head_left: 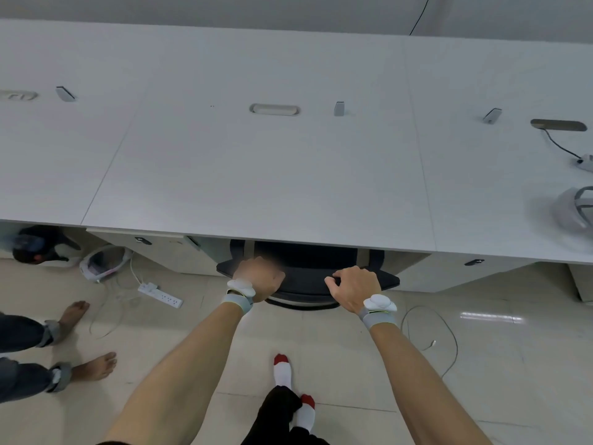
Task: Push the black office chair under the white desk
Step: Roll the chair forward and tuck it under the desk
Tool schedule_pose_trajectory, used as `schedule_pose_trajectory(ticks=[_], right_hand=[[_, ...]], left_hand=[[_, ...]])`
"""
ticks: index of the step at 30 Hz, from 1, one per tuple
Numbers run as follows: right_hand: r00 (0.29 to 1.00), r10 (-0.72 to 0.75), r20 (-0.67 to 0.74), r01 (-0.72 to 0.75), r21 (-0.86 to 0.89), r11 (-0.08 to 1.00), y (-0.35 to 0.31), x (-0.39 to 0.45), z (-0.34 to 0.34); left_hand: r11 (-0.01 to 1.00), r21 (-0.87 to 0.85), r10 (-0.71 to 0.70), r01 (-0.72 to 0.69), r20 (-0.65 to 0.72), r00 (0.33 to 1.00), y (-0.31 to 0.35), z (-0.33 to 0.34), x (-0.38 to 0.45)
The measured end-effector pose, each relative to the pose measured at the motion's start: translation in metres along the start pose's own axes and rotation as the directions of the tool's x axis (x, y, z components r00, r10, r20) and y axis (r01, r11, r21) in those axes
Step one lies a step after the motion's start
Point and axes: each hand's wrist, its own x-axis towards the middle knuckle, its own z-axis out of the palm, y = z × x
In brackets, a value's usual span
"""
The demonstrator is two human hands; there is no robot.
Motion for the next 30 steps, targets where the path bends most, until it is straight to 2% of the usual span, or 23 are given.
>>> schedule_pose_trajectory(ticks=[12,30], right_hand=[[0.999,0.027,0.03,-0.028,0.008,1.0,-0.001,0.042,-0.021],[0.999,0.023,0.036,-0.024,0.027,0.999,0.001,0.061,-0.028]], left_hand=[[1.0,0.002,0.025,-0.025,-0.006,1.0,-0.005,-0.019,0.042],[0.999,-0.027,0.039,-0.039,-0.002,0.999,-0.006,-0.028,0.06]])
